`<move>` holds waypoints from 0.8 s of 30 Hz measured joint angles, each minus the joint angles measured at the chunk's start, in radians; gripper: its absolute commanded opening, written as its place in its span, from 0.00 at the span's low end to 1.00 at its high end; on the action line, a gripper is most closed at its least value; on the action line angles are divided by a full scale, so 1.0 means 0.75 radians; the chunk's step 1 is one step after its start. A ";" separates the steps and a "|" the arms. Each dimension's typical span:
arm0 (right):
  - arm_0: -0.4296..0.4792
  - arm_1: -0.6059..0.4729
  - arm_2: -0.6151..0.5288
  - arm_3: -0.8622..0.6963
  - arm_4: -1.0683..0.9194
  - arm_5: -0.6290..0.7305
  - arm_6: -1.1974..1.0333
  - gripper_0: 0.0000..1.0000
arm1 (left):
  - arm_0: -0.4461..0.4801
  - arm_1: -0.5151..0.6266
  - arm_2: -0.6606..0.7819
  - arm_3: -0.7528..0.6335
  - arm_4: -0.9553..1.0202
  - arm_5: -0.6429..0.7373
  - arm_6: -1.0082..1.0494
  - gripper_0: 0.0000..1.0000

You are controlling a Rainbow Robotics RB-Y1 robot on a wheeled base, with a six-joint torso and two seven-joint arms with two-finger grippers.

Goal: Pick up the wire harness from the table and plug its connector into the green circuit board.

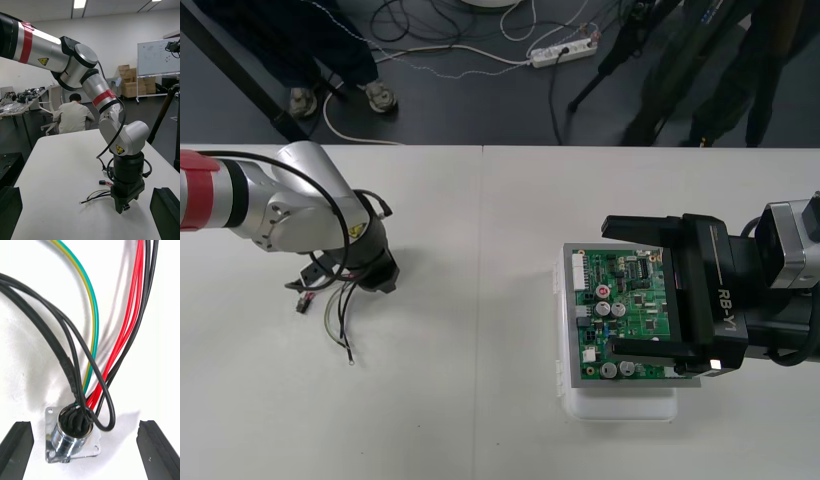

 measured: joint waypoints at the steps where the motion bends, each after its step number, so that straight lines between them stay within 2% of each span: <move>1: 0.000 0.000 0.000 0.000 0.000 0.000 0.000 1.00 | 0.000 0.000 -0.004 0.000 0.000 0.000 0.000 0.80; 9: 0.000 0.000 0.000 0.000 0.000 0.000 0.000 1.00 | 0.000 -0.002 -0.014 0.001 0.000 0.000 0.000 0.77; 12: 0.000 0.000 0.000 0.000 0.000 0.000 0.000 1.00 | 0.000 -0.002 -0.014 0.002 0.000 0.000 0.000 0.68; 13: 0.000 0.000 0.000 0.000 0.000 0.000 0.000 1.00 | 0.000 -0.002 -0.014 0.002 0.000 0.000 0.000 0.55; 14: 0.000 0.000 0.000 0.000 0.000 0.000 0.000 1.00 | 0.000 -0.002 -0.014 0.002 0.000 0.000 0.000 0.20; 15: 0.000 0.000 0.000 0.000 0.000 0.000 0.000 1.00 | 0.000 -0.002 -0.014 0.002 0.000 0.000 0.000 0.00; 24: 0.000 0.000 0.000 0.000 0.000 0.000 0.000 1.00 | 0.000 -0.006 -0.014 0.003 0.000 0.000 0.000 0.00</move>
